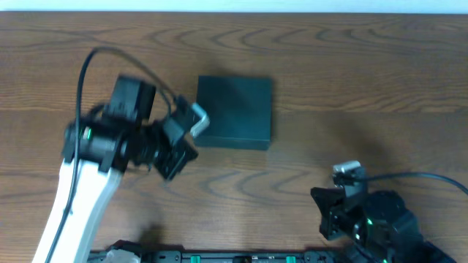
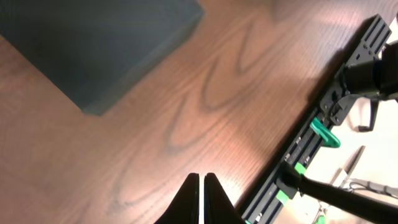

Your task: Pack container

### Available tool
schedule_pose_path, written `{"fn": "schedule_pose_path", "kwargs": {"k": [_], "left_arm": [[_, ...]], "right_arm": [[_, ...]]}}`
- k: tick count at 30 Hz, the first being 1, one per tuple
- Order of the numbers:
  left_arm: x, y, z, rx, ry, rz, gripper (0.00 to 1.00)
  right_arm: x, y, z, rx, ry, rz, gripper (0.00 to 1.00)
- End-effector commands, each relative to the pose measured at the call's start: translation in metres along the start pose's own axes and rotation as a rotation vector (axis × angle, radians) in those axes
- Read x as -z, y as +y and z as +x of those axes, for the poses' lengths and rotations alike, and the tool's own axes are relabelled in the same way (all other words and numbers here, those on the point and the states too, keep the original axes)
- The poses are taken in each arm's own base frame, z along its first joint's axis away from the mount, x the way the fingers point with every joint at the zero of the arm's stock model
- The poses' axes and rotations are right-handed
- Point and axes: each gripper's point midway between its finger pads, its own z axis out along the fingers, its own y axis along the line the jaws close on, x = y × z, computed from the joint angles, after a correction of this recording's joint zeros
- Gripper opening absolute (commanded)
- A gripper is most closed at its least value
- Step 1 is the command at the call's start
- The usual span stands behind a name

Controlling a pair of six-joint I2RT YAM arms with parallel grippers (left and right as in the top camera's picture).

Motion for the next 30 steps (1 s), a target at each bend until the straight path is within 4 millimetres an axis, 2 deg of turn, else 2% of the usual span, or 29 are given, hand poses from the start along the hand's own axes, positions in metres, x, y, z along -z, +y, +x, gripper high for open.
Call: {"fn": "schedule_pose_path", "kwargs": {"k": [1, 2, 3, 4, 8, 15, 21, 24, 27, 30], "left_arm": [[-0.006, -0.008, 0.023, 0.034, -0.019, -0.004, 0.06], [-0.009, -0.009, 0.029, 0.055, -0.031, -0.008, 0.06], [-0.012, -0.009, 0.035, 0.076, -0.034, -0.009, 0.15], [-0.015, -0.01, 0.041, 0.088, -0.024, -0.005, 0.95], [-0.02, -0.012, 0.053, 0.119, 0.025, 0.009, 0.95], [-0.017, 0.012, 0.066, 0.116, 0.088, -0.14, 0.95], [-0.015, 0.019, 0.069, 0.114, 0.102, -0.184, 0.95], [-0.004, 0.017, 0.069, 0.091, 0.062, -0.228, 0.95], [0.016, 0.015, 0.069, 0.059, -0.033, -0.308, 0.95], [0.034, 0.024, 0.073, 0.059, -0.158, -0.433, 0.95]], "right_arm": [[0.002, -0.006, 0.002, 0.0, -0.019, 0.025, 0.32], [0.001, -0.007, 0.003, -0.043, -0.014, 0.027, 0.82], [-0.001, -0.008, 0.005, -0.076, -0.009, 0.03, 0.99], [-0.003, -0.008, 0.006, -0.108, -0.003, 0.032, 0.99], [-0.007, -0.01, 0.007, -0.194, -0.006, 0.039, 0.99], [-0.006, -0.012, 0.012, -0.194, 0.012, 0.05, 0.99], [-0.006, -0.012, 0.012, -0.194, 0.013, 0.05, 0.99], [-0.006, -0.012, 0.012, -0.194, 0.012, 0.05, 0.99], [-0.006, -0.012, 0.012, -0.194, 0.013, 0.05, 0.99], [-0.006, -0.012, 0.012, -0.194, 0.012, 0.05, 0.99]]}}
